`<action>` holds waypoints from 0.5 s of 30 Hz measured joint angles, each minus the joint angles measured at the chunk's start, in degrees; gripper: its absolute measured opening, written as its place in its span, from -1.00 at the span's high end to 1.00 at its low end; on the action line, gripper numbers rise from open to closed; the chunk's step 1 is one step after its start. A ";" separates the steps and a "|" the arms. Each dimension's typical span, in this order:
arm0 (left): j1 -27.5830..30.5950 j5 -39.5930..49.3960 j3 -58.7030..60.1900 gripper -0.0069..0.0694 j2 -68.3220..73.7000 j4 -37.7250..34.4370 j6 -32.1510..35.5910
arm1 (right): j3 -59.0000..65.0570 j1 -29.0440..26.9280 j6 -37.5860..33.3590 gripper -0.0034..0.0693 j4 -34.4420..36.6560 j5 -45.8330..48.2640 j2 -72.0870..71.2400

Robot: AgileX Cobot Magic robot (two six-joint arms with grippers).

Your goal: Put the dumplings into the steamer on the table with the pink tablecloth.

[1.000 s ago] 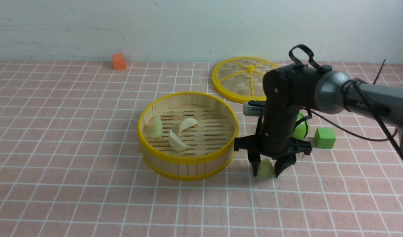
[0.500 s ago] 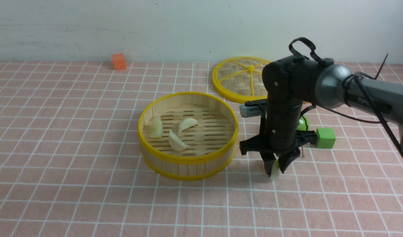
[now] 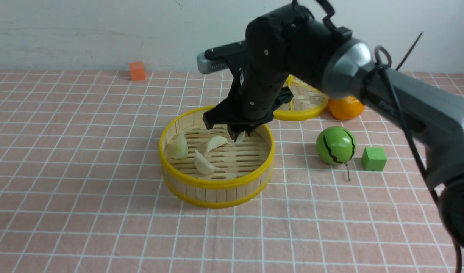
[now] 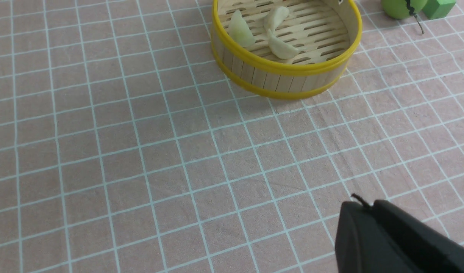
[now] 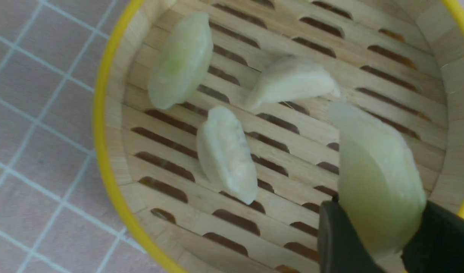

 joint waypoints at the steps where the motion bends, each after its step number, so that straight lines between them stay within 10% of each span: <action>1: 0.00 -0.01 0.00 0.74 0.00 0.00 0.00 | 0.00 -0.12 0.00 0.27 -0.26 0.00 2.24; 9: 0.00 -0.27 0.00 0.72 0.00 0.00 0.00 | 0.00 -0.12 0.00 0.21 -0.31 -1.67 7.37; 15: 0.00 -5.23 2.65 0.72 0.00 0.00 0.00 | -2.50 -0.12 0.00 -0.26 -0.59 0.74 5.82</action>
